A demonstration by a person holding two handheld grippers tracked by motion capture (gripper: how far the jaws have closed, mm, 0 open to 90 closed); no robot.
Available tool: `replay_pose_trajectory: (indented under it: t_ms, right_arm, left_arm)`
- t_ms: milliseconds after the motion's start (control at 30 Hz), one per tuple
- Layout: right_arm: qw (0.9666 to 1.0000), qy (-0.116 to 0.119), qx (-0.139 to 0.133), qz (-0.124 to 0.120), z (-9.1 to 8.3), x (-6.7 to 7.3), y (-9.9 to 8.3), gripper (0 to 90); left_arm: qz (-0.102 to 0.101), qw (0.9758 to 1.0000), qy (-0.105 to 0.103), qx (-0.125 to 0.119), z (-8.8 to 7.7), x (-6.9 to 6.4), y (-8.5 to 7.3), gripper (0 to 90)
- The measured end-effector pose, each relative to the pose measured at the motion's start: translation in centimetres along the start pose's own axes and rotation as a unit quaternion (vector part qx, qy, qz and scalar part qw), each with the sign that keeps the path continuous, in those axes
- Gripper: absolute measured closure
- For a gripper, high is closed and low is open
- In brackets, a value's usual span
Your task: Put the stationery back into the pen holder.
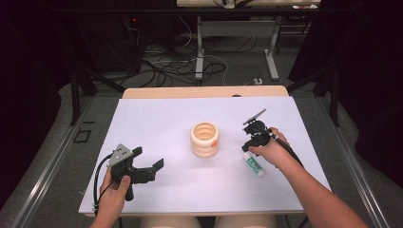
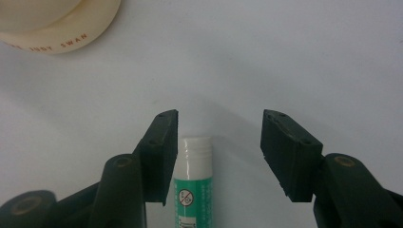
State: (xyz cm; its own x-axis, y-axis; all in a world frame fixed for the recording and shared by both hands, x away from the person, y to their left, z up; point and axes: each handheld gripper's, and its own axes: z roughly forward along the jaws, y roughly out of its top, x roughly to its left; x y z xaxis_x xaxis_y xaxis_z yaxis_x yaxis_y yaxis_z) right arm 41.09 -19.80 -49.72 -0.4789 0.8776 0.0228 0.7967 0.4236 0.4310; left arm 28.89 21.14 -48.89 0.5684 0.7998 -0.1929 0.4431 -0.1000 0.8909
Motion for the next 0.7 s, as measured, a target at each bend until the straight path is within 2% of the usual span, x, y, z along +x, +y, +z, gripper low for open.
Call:
replay_pose_trajectory:
  t_ms: [33,133,167,233,267,367,667,700]
  right_arm:
    - [0.9996,-0.006,0.027,0.001,-0.2,0.1,0.1,47.9]
    - [0.9992,-0.005,0.039,-0.006,0.0,0.1,0.2,48.8]
    - [0.9992,-0.002,0.040,-0.002,0.1,0.1,0.1,49.1]
    - [0.9990,-0.002,0.043,-0.010,0.2,0.1,0.1,49.8]
    - [0.9994,-0.002,0.034,-0.006,0.4,0.2,0.1,50.1]
    - [0.9984,0.002,0.056,-0.003,0.5,0.3,0.1,50.7]
    - [0.9975,0.013,0.069,0.004,1.4,0.5,-0.2,55.7]
    - [0.9979,0.011,0.062,0.013,1.5,0.6,-0.3,56.2]
  left_arm:
    - [0.000,1.0000,0.000,0.001,0.0,0.0,0.0,2.1]
    - [-0.002,1.0000,0.001,0.002,-0.1,0.0,0.0,2.1]
    - [-0.001,1.0000,0.001,0.001,-0.1,0.0,0.0,2.1]
    - [-0.002,1.0000,0.001,0.000,-0.1,0.0,0.0,2.1]
    - [-0.003,1.0000,0.001,0.001,-0.1,0.0,0.0,2.1]
    - [-0.003,1.0000,0.001,0.002,-0.1,0.1,0.0,2.1]
    - [0.000,1.0000,0.002,0.003,0.0,0.1,-0.1,2.1]
    - [0.000,1.0000,0.002,0.003,0.0,0.1,0.0,2.1]
